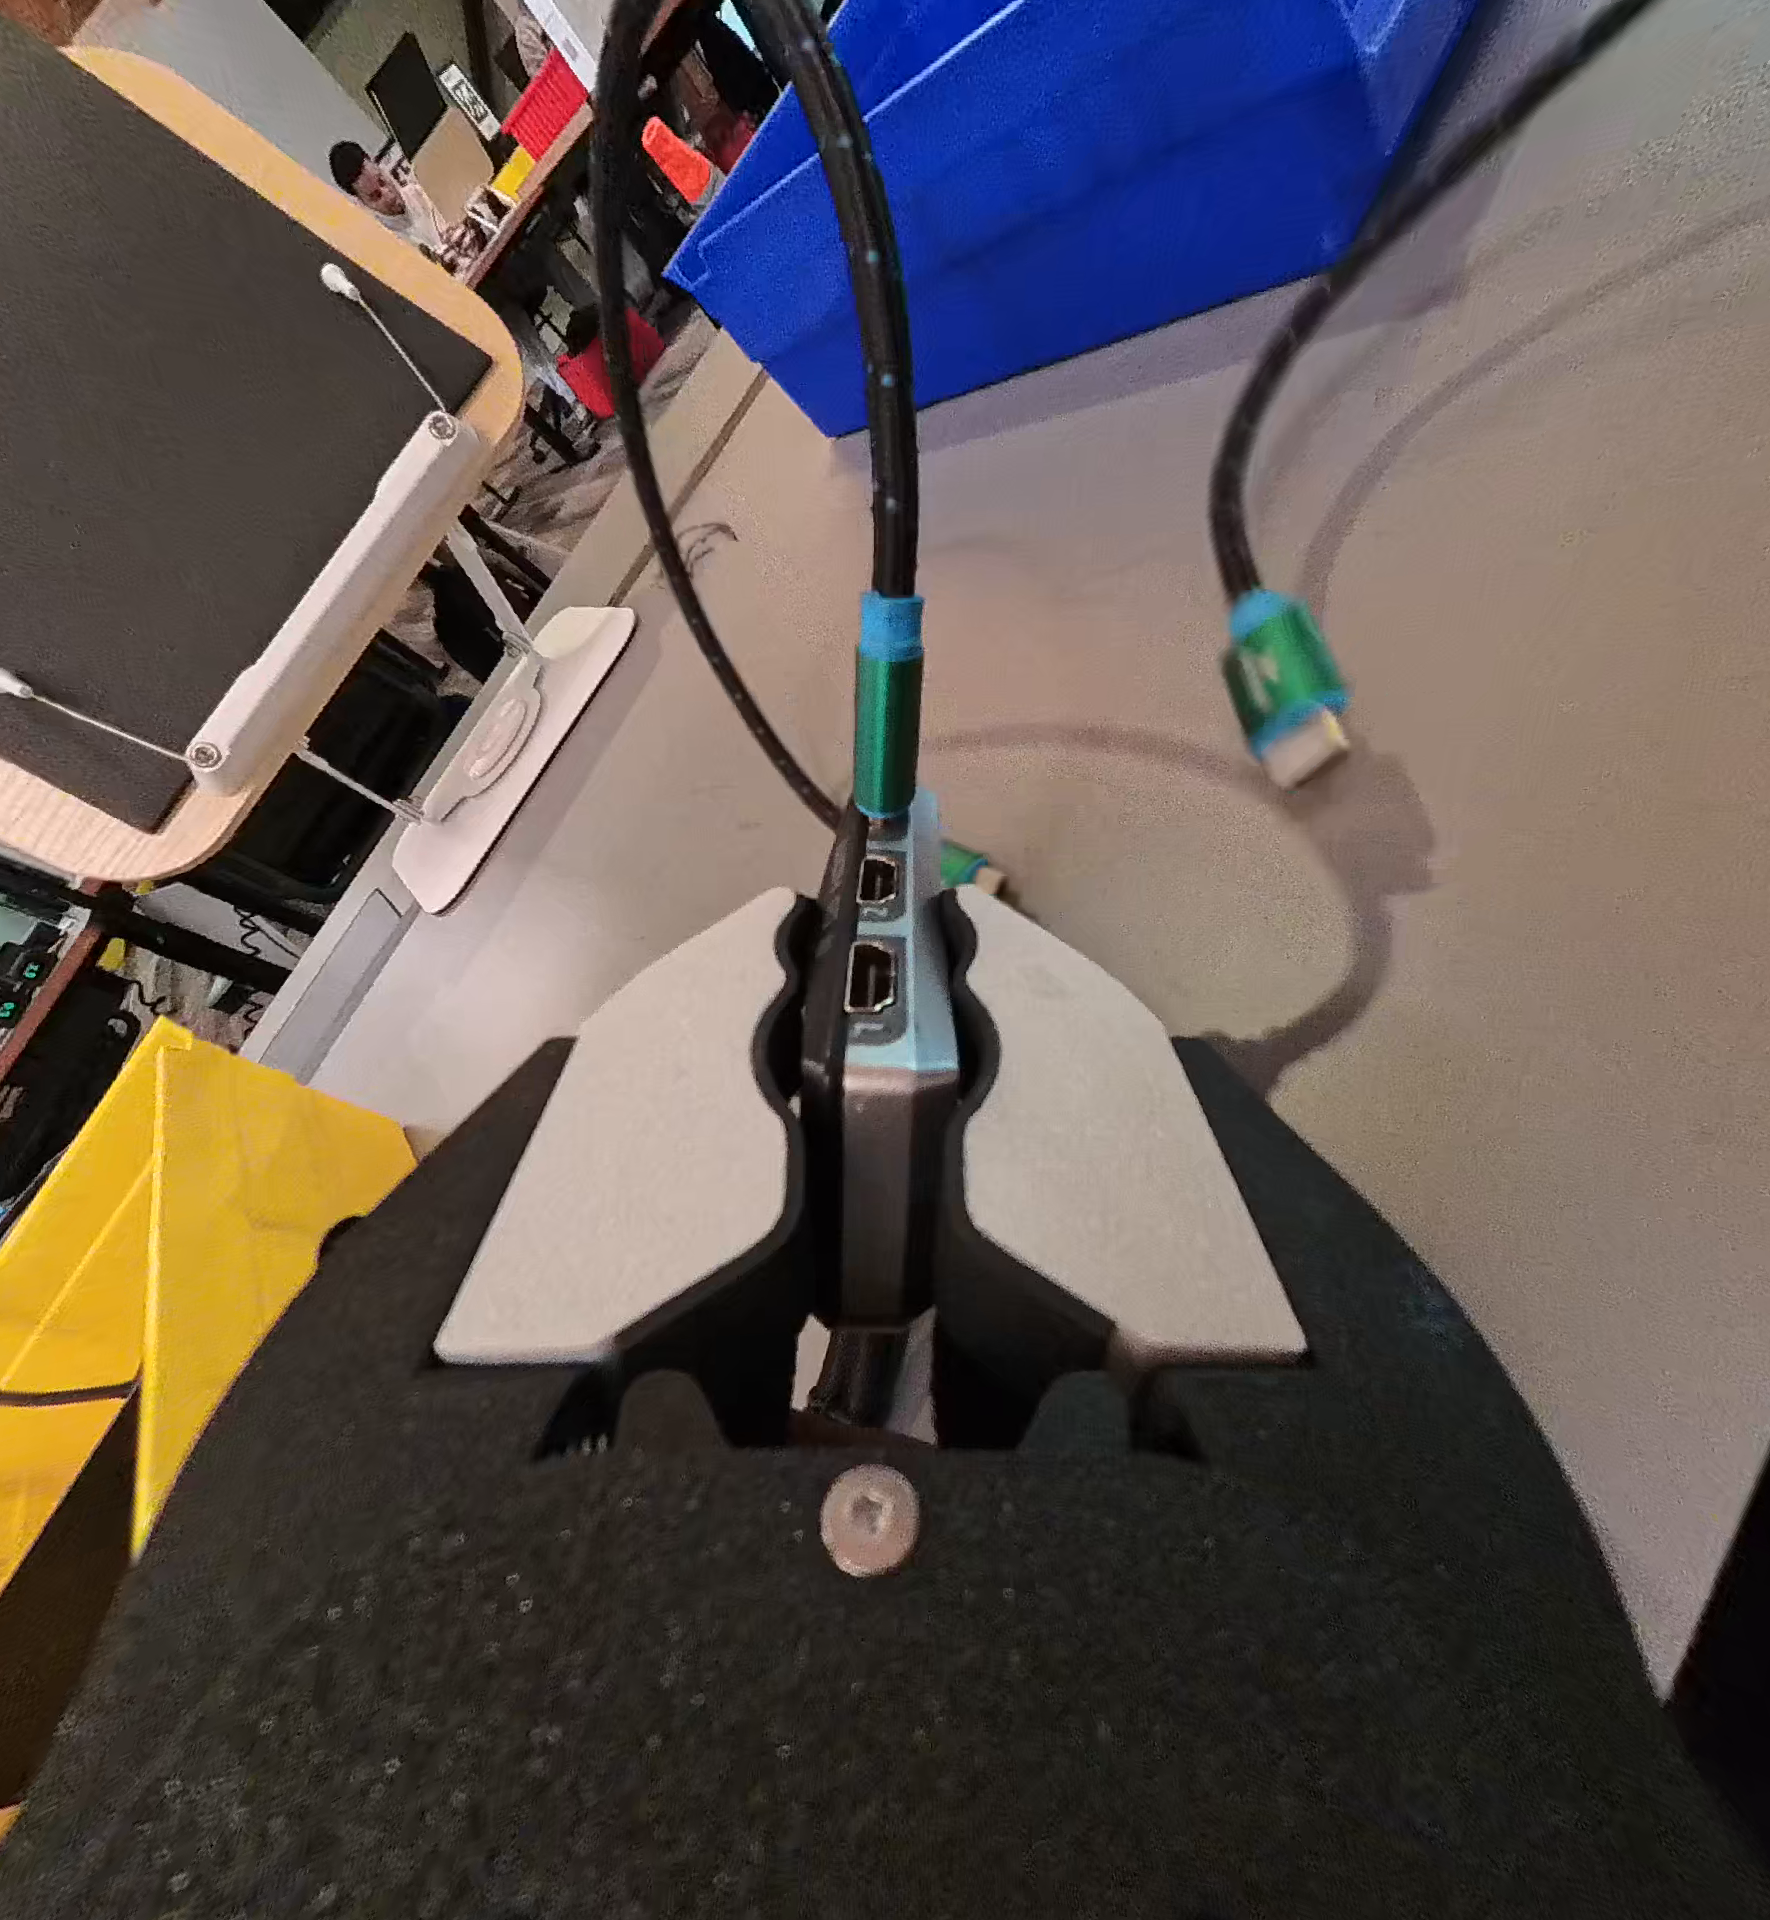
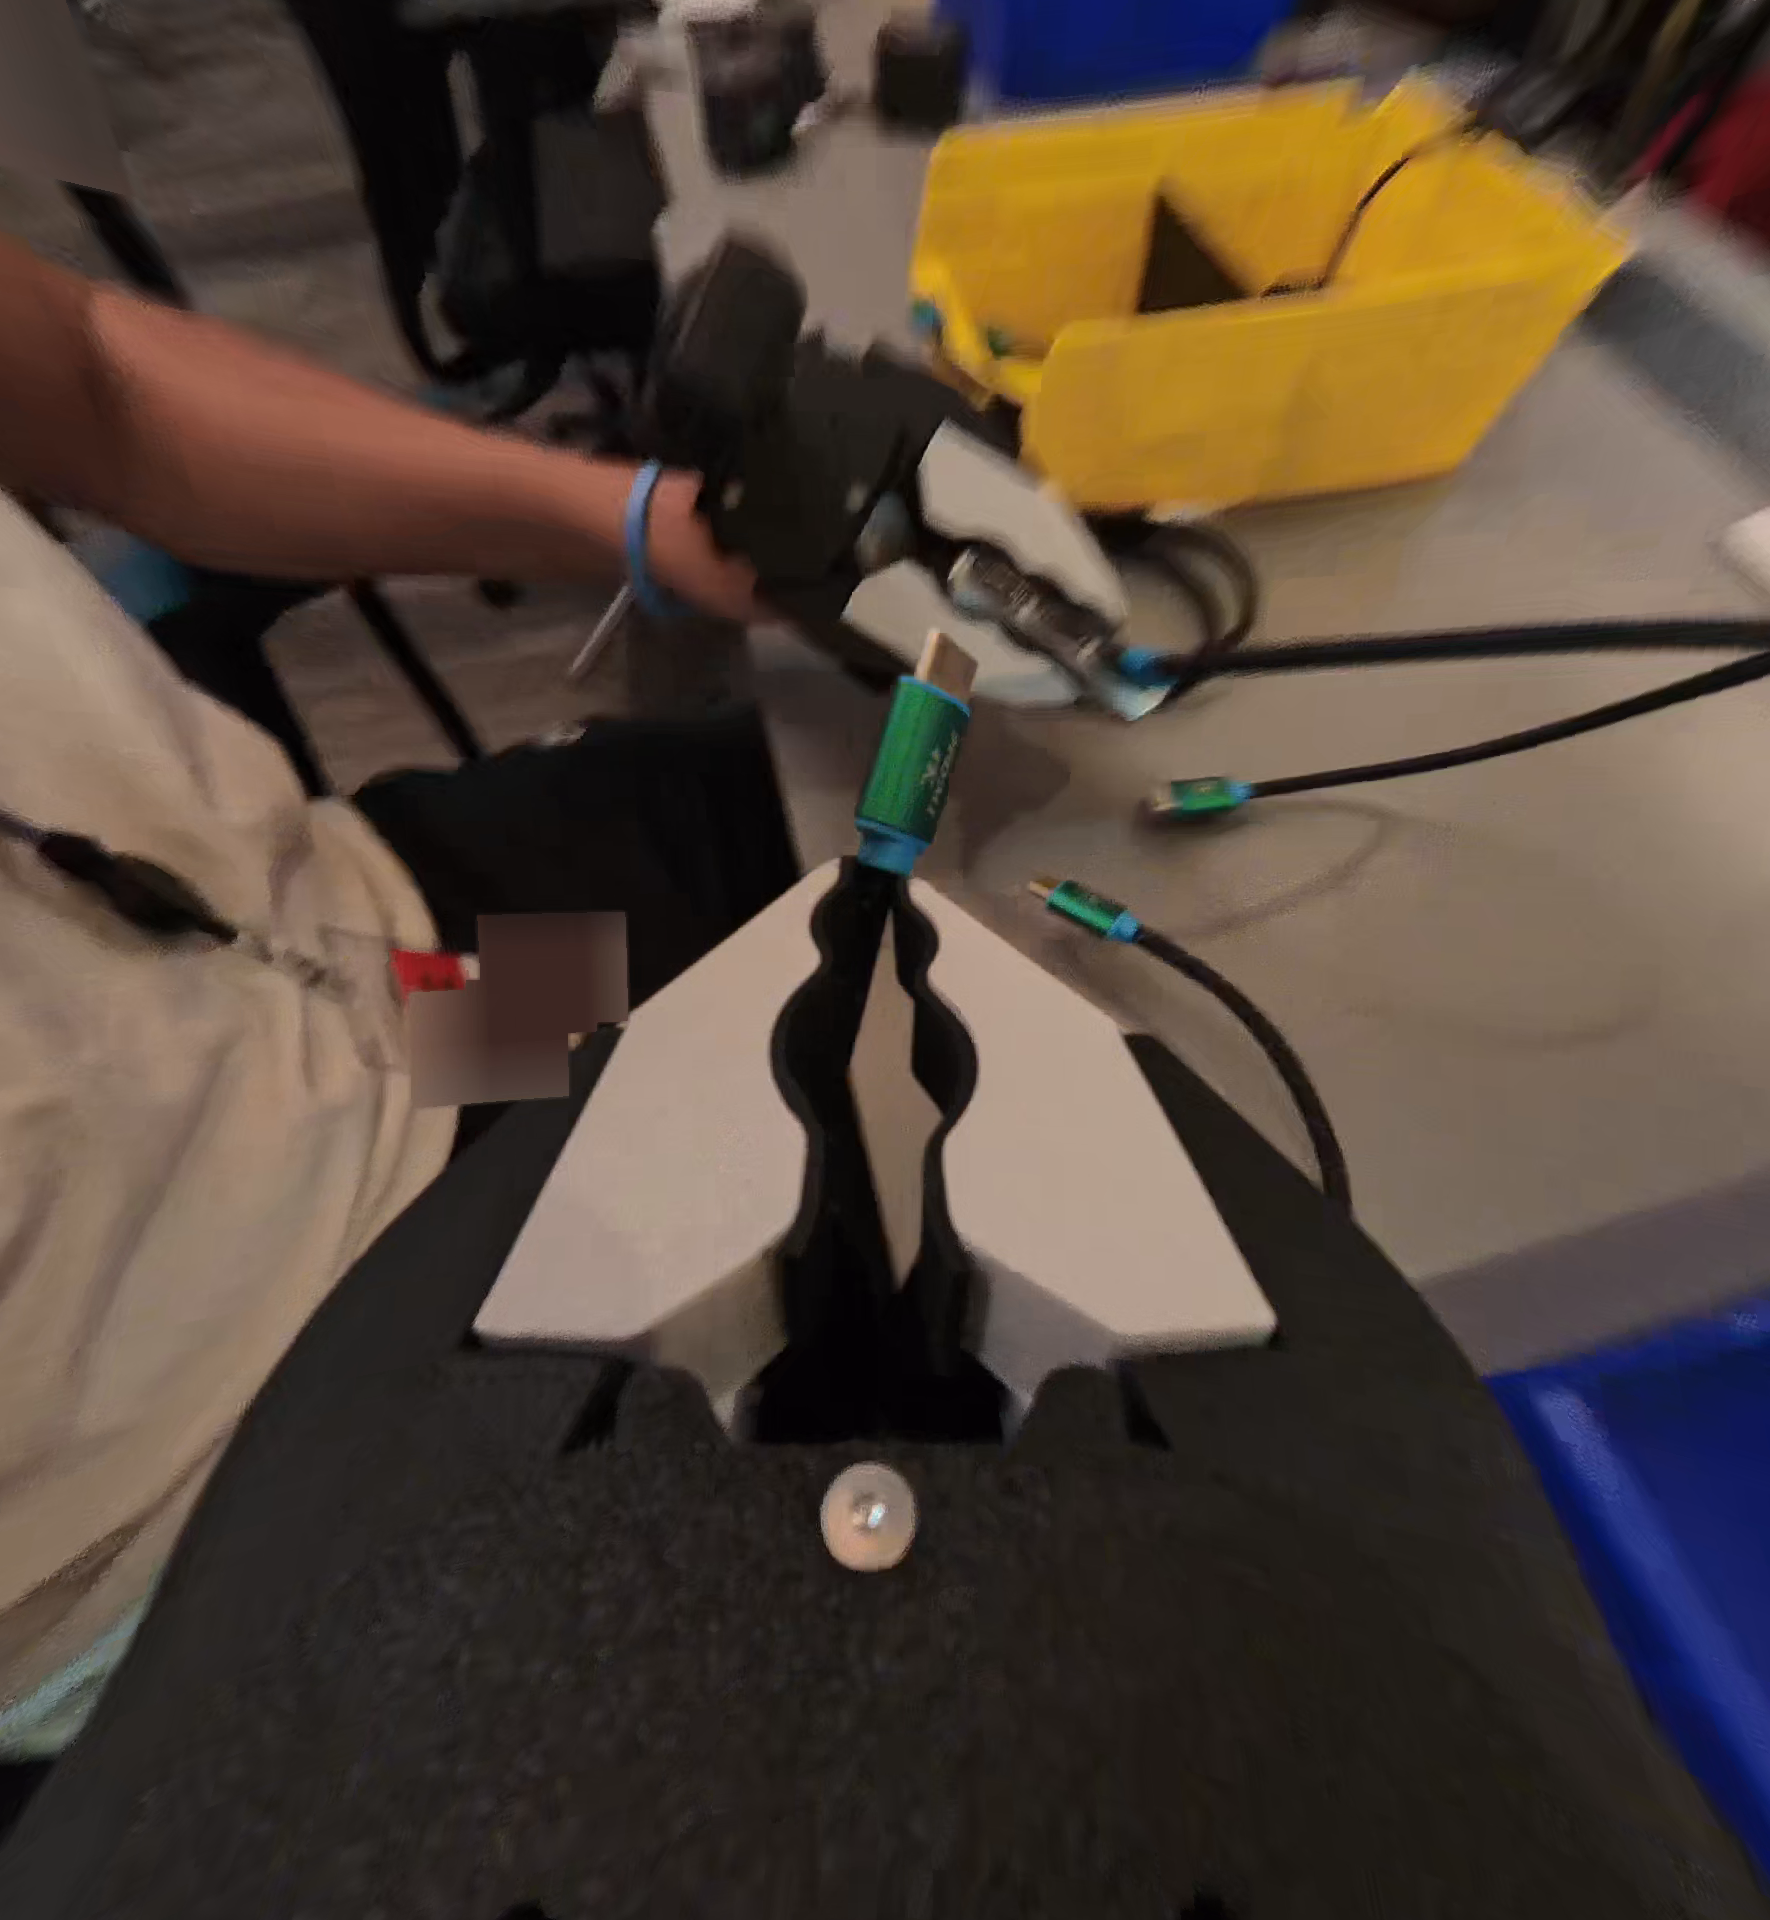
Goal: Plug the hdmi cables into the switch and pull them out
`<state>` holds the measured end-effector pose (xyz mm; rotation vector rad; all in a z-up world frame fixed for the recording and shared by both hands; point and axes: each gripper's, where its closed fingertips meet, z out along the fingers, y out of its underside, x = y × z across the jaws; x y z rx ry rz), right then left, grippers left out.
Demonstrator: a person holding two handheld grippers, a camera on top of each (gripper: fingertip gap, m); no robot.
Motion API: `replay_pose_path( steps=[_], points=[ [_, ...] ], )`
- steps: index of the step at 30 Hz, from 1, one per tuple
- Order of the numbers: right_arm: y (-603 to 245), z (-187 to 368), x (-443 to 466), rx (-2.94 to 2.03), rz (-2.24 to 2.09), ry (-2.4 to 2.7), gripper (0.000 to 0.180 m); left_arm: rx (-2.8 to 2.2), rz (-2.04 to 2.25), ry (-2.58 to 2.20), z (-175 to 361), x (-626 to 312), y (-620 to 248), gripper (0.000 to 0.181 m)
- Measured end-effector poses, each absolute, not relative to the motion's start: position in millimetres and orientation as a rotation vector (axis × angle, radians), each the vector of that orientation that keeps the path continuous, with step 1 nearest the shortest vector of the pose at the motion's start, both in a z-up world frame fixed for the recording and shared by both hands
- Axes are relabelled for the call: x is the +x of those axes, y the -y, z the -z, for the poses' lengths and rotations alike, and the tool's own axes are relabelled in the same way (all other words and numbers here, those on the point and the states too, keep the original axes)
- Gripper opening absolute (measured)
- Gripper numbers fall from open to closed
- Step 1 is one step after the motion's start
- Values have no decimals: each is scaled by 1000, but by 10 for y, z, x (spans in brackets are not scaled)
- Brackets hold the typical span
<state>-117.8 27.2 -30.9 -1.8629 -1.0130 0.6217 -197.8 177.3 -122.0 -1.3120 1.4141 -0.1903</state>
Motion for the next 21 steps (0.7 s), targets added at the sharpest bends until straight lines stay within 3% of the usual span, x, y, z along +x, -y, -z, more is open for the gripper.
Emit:
replay_pose_path(
  steps=[4, 21],
  points=[
    [-343, 190, -994, -1869, -501, 966, 5, -1307, 217, -1408, 1192, -1965, -1773, 23],
    [-717, 1402, -1604, -2359, -177, 1443, 7, -1059, -38, -1573, 1268, -1883, -1504, 23]
  ],
)
